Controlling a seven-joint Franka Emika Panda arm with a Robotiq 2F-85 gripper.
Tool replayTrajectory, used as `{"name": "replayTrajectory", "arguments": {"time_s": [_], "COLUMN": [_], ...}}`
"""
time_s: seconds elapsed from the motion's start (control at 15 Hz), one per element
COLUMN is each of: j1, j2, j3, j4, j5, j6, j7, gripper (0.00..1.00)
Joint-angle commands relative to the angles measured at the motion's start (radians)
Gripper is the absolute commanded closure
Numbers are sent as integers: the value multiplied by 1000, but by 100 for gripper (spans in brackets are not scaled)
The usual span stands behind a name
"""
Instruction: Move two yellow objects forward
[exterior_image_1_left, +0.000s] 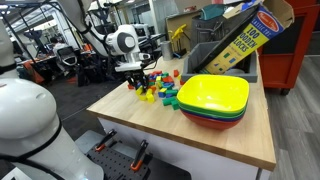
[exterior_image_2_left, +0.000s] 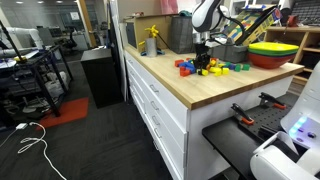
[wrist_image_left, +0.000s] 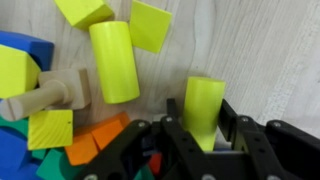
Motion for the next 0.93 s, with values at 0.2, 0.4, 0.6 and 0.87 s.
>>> {"name": "replayTrajectory", "arguments": {"time_s": [0.2, 0.4, 0.6, 0.87], "j1": [-6, -12, -25, -49], "j2": [-52, -113, -178, -217], "j3": [-11, -33, -55, -61], "j4": [-8, -8, 9, 69], "j5": [-31, -60, -108, -172], "j6": [-23, -56, -98, -144], "j7": [44, 105, 178, 239], "gripper": [91, 91, 91, 91]}}
